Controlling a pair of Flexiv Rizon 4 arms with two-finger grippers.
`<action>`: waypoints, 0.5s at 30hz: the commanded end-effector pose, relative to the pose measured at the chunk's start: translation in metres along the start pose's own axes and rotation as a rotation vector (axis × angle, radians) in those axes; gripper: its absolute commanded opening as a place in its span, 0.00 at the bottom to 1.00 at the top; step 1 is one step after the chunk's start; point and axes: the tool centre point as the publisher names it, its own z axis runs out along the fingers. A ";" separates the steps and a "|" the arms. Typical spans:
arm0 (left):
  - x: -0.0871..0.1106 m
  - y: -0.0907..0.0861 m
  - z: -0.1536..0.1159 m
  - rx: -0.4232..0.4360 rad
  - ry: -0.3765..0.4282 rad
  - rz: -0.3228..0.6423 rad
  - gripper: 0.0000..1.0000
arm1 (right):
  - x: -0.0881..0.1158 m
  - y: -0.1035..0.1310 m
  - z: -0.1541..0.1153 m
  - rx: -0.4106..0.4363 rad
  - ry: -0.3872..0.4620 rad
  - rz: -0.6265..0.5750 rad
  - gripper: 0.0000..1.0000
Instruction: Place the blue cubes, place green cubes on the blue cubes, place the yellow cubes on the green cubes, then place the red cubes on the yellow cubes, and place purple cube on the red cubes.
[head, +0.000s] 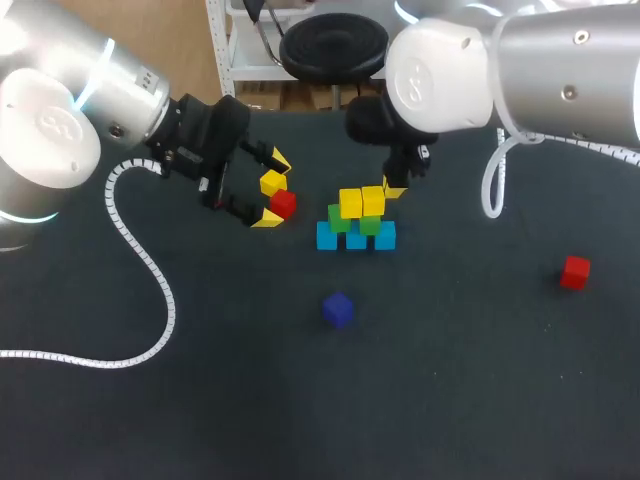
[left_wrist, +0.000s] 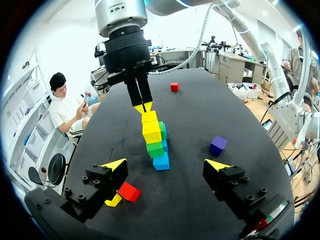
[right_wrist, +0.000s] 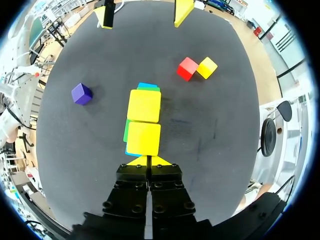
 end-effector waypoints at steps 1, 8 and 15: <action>-0.001 0.002 0.000 0.005 0.006 -0.002 1.00 | 0.001 0.001 -0.001 -0.001 0.002 0.005 0.00; -0.001 0.002 0.000 0.005 0.006 -0.002 1.00 | 0.000 0.009 -0.001 -0.010 0.001 -0.002 0.00; -0.001 0.002 0.000 0.005 0.006 -0.002 1.00 | 0.000 0.011 0.000 -0.015 0.000 -0.002 0.00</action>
